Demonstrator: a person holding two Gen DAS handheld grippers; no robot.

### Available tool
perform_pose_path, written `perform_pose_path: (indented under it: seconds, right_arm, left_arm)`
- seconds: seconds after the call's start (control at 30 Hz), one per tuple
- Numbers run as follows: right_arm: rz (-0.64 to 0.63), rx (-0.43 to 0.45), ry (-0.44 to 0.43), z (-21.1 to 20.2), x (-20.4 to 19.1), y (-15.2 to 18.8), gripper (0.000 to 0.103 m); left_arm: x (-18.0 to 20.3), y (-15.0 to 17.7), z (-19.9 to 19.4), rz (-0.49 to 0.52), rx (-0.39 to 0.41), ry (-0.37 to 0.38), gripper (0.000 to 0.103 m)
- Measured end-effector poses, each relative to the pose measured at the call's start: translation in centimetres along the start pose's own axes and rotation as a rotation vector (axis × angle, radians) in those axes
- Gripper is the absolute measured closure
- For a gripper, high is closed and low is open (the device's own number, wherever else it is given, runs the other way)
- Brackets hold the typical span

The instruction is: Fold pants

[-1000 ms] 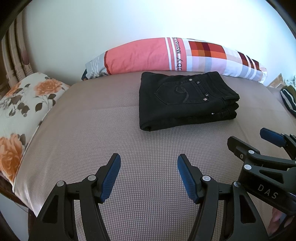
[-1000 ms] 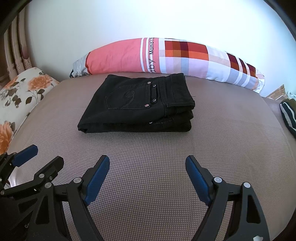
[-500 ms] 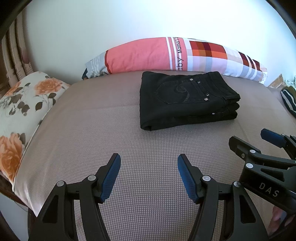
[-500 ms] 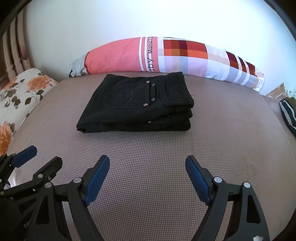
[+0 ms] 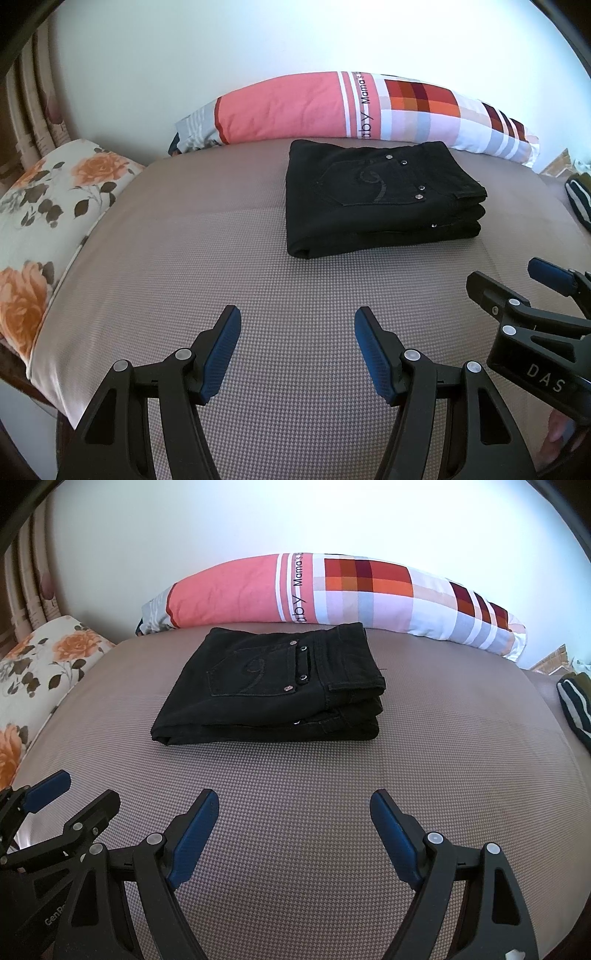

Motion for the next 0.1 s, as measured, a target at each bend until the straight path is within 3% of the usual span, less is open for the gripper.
perform_pose_path:
  seconds: [0.1]
  right_arm:
    - [0.001,0.001,0.002,0.01,-0.02,0.1,0.021]
  left_arm:
    - [-0.02,-0.01,0.05,-0.001,0.0,0.0,0.038]
Point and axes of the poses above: each gripper's, at about its wrist camera, not at the fingertips, and z roughly the way its jaws point, x to its right, y to its underside, the point moved 4 cm from there along z, roughly the way its jaws point, and after that the axes turned 10 degrees about -x, right-handed, at the moved point
